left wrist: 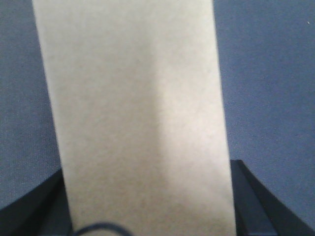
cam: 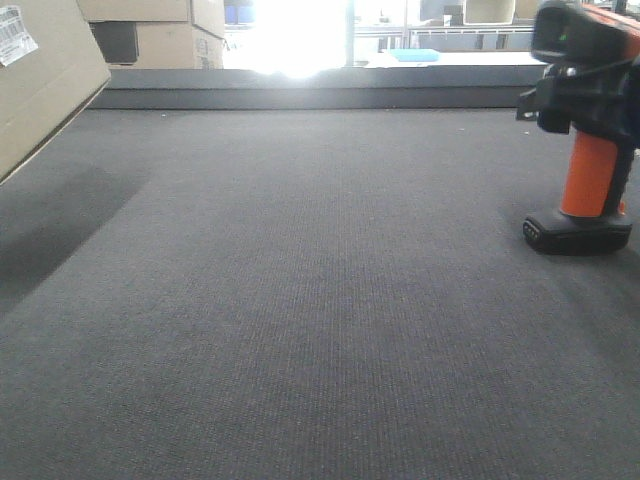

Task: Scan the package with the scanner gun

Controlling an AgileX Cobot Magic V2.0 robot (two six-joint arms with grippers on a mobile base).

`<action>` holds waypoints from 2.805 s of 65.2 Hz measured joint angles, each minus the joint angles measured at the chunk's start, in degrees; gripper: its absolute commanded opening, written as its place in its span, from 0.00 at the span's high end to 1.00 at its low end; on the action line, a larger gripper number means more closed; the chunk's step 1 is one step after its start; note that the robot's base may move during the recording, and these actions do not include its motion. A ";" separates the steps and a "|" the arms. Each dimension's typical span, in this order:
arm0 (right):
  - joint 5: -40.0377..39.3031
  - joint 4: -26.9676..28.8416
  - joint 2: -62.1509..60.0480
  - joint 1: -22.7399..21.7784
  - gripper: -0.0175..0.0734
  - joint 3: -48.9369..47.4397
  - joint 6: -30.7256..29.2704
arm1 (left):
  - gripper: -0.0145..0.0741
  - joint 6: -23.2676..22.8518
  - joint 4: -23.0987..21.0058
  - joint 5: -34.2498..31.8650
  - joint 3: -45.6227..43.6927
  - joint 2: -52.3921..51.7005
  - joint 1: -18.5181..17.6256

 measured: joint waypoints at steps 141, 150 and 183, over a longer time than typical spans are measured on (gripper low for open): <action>31.00 -3.34 -18.67 0.00 0.18 0.98 0.00 | 0.15 0.00 6.42 -0.33 -0.10 10.96 0.00; 35.02 -3.34 -21.57 0.00 0.19 1.62 0.00 | 0.16 0.00 6.42 -0.33 -0.10 8.16 0.00; 46.77 -4.66 -40.88 -0.50 0.97 1.62 0.00 | 0.86 0.00 3.73 -0.22 -0.08 -9.95 0.00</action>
